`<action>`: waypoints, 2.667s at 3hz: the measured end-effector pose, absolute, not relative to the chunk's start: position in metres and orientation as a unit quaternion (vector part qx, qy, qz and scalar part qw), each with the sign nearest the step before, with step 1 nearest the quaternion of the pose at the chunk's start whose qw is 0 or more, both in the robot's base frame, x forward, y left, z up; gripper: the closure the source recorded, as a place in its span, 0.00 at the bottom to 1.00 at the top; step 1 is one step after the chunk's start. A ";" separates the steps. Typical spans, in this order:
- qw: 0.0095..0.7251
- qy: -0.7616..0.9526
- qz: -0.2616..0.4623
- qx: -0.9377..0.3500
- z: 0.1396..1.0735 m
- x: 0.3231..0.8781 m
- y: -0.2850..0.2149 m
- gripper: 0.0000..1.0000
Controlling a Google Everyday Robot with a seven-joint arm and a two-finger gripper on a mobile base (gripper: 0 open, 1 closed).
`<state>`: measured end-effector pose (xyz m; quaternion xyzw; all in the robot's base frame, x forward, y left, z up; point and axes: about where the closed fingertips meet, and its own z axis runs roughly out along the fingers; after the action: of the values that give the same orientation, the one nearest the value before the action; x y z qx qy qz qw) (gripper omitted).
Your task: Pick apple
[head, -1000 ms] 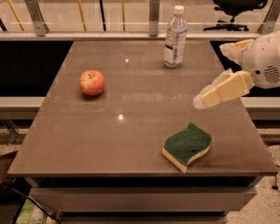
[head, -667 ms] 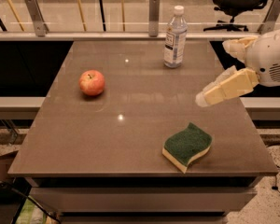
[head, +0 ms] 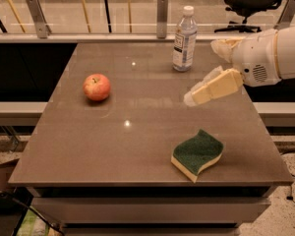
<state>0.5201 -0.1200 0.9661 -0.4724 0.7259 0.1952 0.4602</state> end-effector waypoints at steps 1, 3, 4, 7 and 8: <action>0.474 0.722 0.212 -0.457 0.956 0.528 -0.098 0.00; 0.499 0.724 0.219 -0.422 0.932 0.544 -0.059 0.00; 0.507 0.724 0.221 -0.413 0.923 0.564 -0.040 0.00; 0.506 0.714 0.238 -0.421 0.904 0.617 0.010 0.00; 0.502 0.706 0.248 -0.433 0.895 0.628 0.028 0.00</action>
Offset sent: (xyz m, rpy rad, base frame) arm 0.0248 0.0587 -0.0452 0.1604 -0.0010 -0.1058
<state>0.6281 0.0284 0.8948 -0.4335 0.7061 0.2476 0.5022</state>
